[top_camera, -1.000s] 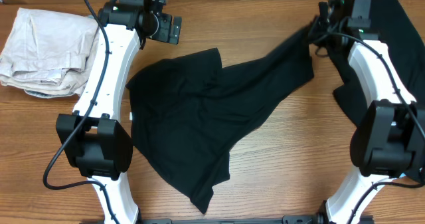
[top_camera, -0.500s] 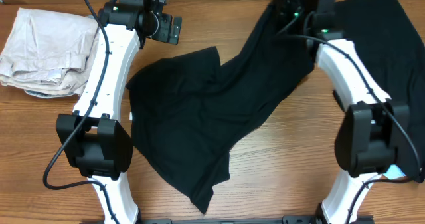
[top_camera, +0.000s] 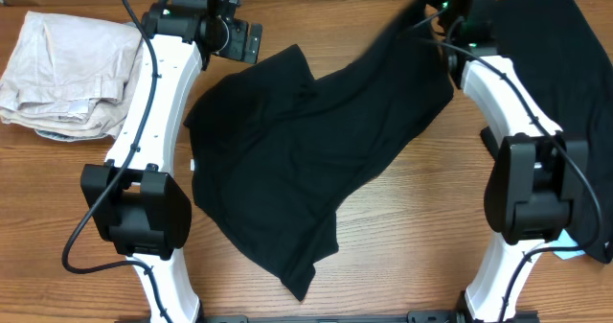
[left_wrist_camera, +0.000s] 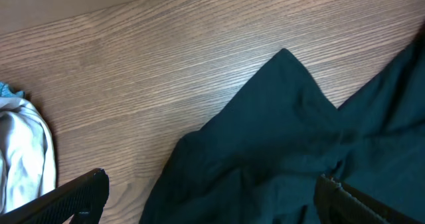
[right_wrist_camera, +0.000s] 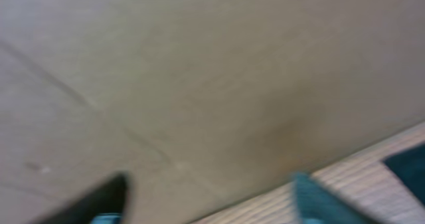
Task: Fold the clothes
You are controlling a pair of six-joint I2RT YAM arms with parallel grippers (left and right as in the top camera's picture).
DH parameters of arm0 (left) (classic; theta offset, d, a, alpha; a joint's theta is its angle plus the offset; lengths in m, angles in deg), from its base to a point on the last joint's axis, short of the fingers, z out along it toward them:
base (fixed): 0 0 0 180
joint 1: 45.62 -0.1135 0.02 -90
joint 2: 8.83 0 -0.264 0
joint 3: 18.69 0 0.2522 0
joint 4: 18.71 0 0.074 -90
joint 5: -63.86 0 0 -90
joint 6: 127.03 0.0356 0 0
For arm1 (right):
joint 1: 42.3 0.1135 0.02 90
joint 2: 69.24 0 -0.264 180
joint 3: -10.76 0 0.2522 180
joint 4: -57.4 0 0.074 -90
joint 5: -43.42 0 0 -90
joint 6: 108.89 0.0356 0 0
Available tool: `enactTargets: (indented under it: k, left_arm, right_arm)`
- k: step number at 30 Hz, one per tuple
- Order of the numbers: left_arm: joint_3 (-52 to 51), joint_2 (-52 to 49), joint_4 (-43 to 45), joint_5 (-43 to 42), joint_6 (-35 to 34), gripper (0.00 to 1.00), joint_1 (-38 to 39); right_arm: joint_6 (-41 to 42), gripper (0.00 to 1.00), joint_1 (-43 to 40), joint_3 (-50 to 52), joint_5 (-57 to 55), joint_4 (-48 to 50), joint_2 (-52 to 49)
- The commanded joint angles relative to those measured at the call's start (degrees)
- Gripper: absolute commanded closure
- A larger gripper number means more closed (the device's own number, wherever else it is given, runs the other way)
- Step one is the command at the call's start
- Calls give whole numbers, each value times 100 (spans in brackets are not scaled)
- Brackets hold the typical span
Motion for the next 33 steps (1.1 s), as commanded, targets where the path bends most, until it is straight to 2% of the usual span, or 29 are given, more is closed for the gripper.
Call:
enactTargets:
  k: [1, 9, 12, 14, 19, 25, 33]
  left_arm:
    - [127, 2, 20, 44, 111, 0, -28]
    - [127, 2, -157, 146, 105, 0, -37]
    - [127, 2, -299, 140, 94, 0, -26]
    - [127, 2, -369, 122, 22, 0, -22]
    - [127, 2, -411, 122, -90, 0, -22]
    - [127, 2, -409, 125, -90, 0, -22]
    - [127, 2, -415, 125, -107, 0, -22]
  right_arm:
    - [57, 0, -114, -118, 289, -363, 122]
    - [52, 0, -715, -116, 614, -4052, 1005]
    - [-98, 0, -881, -74, 619, -4972, 981]
    - [-299, 6, -907, 57, 612, -5296, 916]
    - [-374, 21, -883, 603, 619, -5337, 807]
    - [-254, 42, -883, 1528, 612, -4883, 804]
    - [-68, 44, -804, 2549, 621, -3657, 804]
